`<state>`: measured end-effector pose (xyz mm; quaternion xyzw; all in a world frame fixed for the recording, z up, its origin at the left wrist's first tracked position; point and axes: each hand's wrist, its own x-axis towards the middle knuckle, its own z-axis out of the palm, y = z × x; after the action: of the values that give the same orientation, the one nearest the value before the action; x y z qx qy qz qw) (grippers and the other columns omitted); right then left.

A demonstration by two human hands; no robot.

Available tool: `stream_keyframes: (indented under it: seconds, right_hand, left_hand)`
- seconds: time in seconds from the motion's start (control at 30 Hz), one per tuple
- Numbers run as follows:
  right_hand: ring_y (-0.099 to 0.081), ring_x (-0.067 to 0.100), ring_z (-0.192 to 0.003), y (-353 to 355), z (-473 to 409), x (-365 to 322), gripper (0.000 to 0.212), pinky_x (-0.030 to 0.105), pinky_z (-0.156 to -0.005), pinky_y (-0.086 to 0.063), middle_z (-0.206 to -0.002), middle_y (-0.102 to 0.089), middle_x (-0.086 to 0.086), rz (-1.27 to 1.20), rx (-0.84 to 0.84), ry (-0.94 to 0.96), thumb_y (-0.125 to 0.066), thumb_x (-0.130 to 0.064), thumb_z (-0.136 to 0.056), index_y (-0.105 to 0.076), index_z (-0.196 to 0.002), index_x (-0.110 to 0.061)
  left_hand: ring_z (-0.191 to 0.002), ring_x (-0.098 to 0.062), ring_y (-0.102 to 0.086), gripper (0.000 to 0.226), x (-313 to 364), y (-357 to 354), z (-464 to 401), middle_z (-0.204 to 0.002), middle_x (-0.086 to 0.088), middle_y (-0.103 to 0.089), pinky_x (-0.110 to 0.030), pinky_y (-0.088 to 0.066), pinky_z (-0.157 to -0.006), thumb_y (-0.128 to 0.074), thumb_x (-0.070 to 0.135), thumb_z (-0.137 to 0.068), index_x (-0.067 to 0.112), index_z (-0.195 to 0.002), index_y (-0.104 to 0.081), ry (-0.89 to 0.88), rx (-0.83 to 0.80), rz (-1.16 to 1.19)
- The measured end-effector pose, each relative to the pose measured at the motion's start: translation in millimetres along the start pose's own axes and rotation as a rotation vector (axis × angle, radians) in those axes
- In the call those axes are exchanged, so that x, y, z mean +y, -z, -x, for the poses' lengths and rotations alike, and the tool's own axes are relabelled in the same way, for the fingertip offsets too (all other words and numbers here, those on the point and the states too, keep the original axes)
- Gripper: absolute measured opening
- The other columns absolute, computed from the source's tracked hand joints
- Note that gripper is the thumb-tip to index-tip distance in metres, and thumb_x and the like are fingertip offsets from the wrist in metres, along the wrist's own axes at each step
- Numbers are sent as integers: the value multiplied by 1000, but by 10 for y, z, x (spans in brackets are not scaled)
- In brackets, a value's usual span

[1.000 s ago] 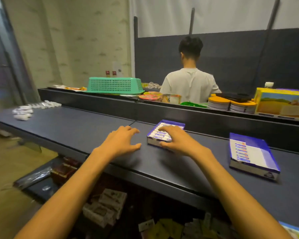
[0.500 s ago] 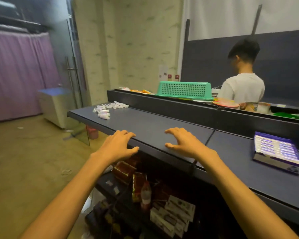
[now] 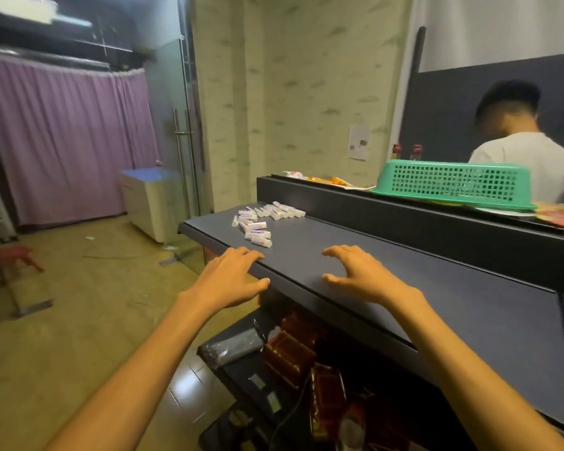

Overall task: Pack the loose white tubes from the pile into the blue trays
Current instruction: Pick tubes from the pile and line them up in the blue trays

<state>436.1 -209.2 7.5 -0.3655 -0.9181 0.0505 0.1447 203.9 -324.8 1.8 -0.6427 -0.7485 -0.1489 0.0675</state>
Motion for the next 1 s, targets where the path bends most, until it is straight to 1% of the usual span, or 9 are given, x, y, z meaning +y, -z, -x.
stream_keyframes:
  seconds: [0.27,0.43,0.53,0.67,0.77,0.9,1.0]
  right_hand:
    - [-37,19,-135,-247,-1180,-88,55,41,-111,-34,-149,-40,-1,8,0,4,-57,-42,-93,-38,-142,-26]
    - [-38,19,-134,-358,-1737,-168,55,39,-110,-35,-149,-40,0,28,-16,-20,-57,-41,-94,-38,-142,-25]
    - [-37,19,-135,-431,-2016,-192,56,38,-111,-34,-150,-39,0,45,-13,-42,-57,-40,-94,-37,-143,-25]
    - [-38,18,-135,-551,-2342,-230,56,36,-110,-34,-150,-39,0,45,27,-107,-59,-38,-93,-38,-143,-25]
    - [-40,18,-133,-630,-2540,-269,54,36,-108,-36,-148,-42,0,34,44,-186,-59,-38,-93,-40,-142,-24]
    - [-43,17,-130,-699,-2752,-309,52,34,-105,-39,-146,-44,0,23,65,-312,-58,-36,-94,-41,-141,-25]
    - [-44,15,-128,-759,-2840,-310,50,33,-104,-40,-144,-46,-1,22,76,-367,-58,-36,-94,-42,-140,-26]
  left_hand:
    - [-128,-17,-43,56,-753,-42,-857,-142,4,-46,-38,-42,-100,-52,54,-90,31,-141,-41,-7,2,-17]
    - [-128,-17,-43,51,-1190,-156,-1367,-142,5,-46,-38,-42,-98,-54,51,-91,34,-137,-43,-31,-5,31]
    - [-129,-18,-42,54,-1471,-261,-1670,-142,3,-46,-39,-41,-100,-54,51,-90,33,-140,-41,-61,-16,49]
    - [-128,-19,-43,55,-1866,-390,-2102,-140,3,-47,-39,-42,-100,-56,50,-90,30,-140,-42,-123,-25,67]
    - [-127,-19,-45,56,-2107,-485,-2426,-138,2,-50,-40,-41,-104,-57,49,-88,28,-139,-45,-204,-39,127]
    - [-128,-18,-45,58,-2346,-594,-2812,-140,4,-49,-41,-40,-106,-60,49,-85,30,-138,-46,-291,-68,203]
    - [-127,-18,-47,58,-2402,-700,-3017,-140,5,-50,-42,-41,-106,-62,48,-84,33,-138,-46,-338,-91,265]
